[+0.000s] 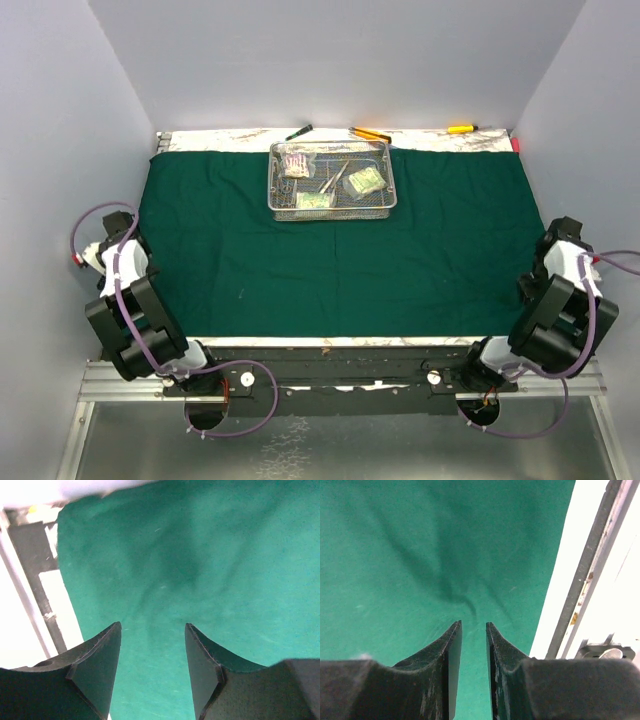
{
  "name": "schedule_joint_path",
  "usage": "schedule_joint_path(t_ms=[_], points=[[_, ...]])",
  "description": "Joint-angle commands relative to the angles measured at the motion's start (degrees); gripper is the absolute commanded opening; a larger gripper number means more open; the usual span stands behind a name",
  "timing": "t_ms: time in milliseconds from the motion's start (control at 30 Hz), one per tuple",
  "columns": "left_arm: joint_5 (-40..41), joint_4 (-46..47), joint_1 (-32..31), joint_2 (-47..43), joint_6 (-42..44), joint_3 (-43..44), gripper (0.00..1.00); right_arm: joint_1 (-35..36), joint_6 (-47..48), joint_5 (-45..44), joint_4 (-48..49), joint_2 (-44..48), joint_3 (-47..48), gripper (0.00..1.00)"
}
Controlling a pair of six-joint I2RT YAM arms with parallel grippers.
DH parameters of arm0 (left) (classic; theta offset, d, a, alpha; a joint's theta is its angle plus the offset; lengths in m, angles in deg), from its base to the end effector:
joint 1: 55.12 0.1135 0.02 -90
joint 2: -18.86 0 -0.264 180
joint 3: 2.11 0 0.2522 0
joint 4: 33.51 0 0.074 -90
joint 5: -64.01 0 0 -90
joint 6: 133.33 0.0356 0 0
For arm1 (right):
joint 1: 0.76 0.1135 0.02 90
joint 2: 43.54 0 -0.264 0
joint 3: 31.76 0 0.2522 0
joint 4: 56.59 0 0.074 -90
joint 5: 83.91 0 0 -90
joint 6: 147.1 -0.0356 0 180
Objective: Open and lay out the surgical kit
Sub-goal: Smooth out the surgical kit at the center of the board.
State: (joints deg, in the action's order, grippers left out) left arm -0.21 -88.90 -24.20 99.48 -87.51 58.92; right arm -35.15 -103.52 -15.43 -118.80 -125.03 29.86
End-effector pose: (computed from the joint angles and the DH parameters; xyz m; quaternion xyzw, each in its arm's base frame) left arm 0.1997 0.1377 0.1870 -0.6121 0.7484 0.2050 0.1521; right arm 0.1848 -0.1423 0.1828 0.6451 0.7379 -0.1781 0.0870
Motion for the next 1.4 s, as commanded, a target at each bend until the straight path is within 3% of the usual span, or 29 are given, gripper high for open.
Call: schedule_joint_path(t_ms=[0, 300, 667, 967, 1367], points=[[-5.68, 0.75, 0.19, -1.57, 3.07, 6.03, 0.56, 1.53, 3.19, 2.69, 1.96, 3.88, 2.8, 0.3], [-17.42, 8.89, -1.46, 2.22, 4.91, 1.87, 0.52, 2.22, 6.15, 8.72, 5.01, -5.76, 3.87, 0.36], [-9.41, 8.41, -0.23, 7.01, 1.49, -5.33, 0.5, 1.65, 3.31, 4.06, 2.58, -10.87, -0.21, 0.36], [-2.69, 4.76, 4.03, 5.17, 1.36, -6.39, 0.5, -4.7, 2.47, 1.4, 0.0, -10.82, -1.05, 0.35], [-5.26, 2.58, 4.46, 1.83, 4.11, -0.84, 0.5, -4.5, 2.46, 1.84, -0.73, -5.85, 1.12, 0.34]])
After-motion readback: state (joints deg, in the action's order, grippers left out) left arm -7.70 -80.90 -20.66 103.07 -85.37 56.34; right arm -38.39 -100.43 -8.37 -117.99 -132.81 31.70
